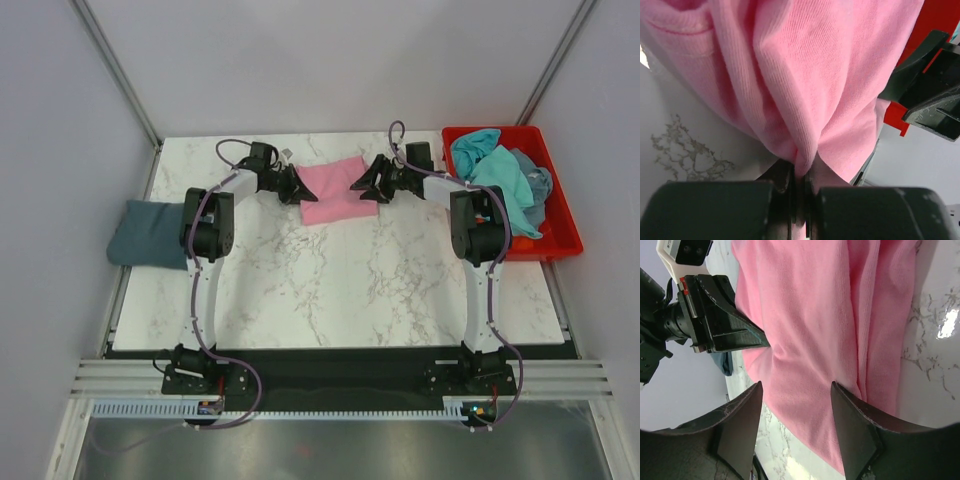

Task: Fold and stack the t-shirts
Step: Neatly place the folded tshirt to the corner

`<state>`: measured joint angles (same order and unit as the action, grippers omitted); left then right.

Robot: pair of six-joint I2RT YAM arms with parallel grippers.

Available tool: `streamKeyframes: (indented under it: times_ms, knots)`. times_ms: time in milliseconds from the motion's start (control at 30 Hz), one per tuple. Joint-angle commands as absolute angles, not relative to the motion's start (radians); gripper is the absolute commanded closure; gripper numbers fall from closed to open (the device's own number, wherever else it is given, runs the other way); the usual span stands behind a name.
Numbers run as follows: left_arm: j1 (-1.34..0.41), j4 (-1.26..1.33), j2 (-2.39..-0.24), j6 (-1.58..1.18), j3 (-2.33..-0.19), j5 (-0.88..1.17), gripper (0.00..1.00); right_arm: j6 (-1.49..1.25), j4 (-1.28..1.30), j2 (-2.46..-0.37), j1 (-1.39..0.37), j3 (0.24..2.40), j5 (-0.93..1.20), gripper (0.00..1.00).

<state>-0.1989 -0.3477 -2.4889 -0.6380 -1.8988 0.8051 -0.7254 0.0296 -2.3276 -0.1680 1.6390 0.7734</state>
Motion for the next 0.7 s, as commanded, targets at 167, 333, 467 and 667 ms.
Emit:
streamKeyframes:
  times_ms: [167,333,467,667]
  knots:
    - [-0.178,-0.595,-2.326,-0.344,-1.918,0.692,0.98,-0.638,0.046,-2.246,-0.141,1.698,0.772,0.33]
    - [-0.147,-0.808,-2.194,-0.115,-1.899,0.585,0.98,-0.519,0.104,-2.151,-0.110,1.741,0.729,0.25]
    - [-0.111,-1.006,-2.128,0.064,-1.869,0.512,0.98,-0.456,0.144,-2.062,-0.083,1.682,0.689,0.24]
    - [-0.034,-1.023,-1.926,0.184,-1.671,0.368,0.98,-0.425,0.147,-1.935,-0.063,1.550,0.676,0.24]
